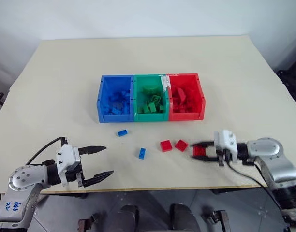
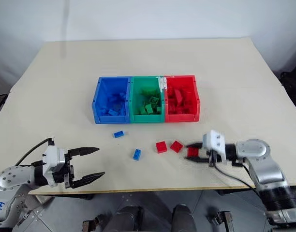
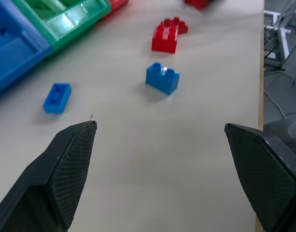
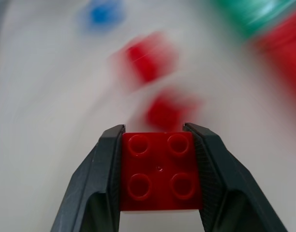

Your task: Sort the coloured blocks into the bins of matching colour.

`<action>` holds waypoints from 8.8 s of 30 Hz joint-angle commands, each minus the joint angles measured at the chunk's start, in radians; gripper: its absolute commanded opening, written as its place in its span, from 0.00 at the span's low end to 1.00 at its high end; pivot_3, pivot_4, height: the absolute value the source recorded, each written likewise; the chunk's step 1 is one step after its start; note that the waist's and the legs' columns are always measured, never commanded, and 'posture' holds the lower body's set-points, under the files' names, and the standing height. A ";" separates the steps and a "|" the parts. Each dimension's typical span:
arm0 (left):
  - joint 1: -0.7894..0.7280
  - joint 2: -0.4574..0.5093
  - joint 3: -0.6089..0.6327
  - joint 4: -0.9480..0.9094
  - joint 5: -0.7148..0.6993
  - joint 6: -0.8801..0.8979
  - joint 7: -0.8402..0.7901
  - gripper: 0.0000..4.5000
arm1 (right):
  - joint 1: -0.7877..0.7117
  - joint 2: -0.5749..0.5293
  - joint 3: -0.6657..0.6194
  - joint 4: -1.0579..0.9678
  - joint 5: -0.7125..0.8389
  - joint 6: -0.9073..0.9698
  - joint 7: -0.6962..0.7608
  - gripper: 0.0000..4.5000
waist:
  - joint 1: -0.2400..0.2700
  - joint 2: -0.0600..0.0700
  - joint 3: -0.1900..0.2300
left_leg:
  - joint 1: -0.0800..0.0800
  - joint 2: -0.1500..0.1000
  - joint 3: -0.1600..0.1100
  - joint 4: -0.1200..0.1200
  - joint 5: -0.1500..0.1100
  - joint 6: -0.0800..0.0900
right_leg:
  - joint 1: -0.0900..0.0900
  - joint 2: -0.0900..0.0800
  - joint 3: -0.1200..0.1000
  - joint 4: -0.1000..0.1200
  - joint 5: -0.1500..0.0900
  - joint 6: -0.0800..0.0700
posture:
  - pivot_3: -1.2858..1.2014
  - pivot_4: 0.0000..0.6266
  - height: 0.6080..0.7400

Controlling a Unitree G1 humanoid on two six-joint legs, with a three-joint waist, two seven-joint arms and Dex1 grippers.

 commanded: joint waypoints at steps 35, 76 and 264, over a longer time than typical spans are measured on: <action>-0.354 -0.034 -0.194 0.232 0.077 -0.072 -0.090 1.00 | 0.573 -0.139 -0.398 -0.262 0.067 -0.052 -0.035 0.99 | 0.009 0.000 -0.001 | 0.003 0.010 0.004 0.000 -0.004 -0.005 | 0.000 0.014 0.001 0.001 0.001 -0.006 | 0.52 0.24 1.00; -0.151 -0.030 -0.056 0.043 0.025 -0.008 0.036 1.00 | -0.089 0.100 -0.038 -0.297 -0.007 0.555 -0.543 0.31 | 0.010 0.000 -0.001 | 0.003 0.014 0.001 -0.001 -0.004 -0.007 | -0.002 0.015 0.001 0.002 0.001 -0.009 | 0.52 0.24 1.00; -0.167 0.121 0.181 0.439 0.075 -0.160 -0.083 0.99 | 0.265 0.009 -0.101 -0.212 0.144 -0.158 0.082 1.00 | 0.031 0.000 0.000 | 0.002 0.015 -0.001 0.003 -0.005 -0.007 | 0.000 0.014 -0.002 0.003 0.002 -0.010 | 0.52 0.24 1.00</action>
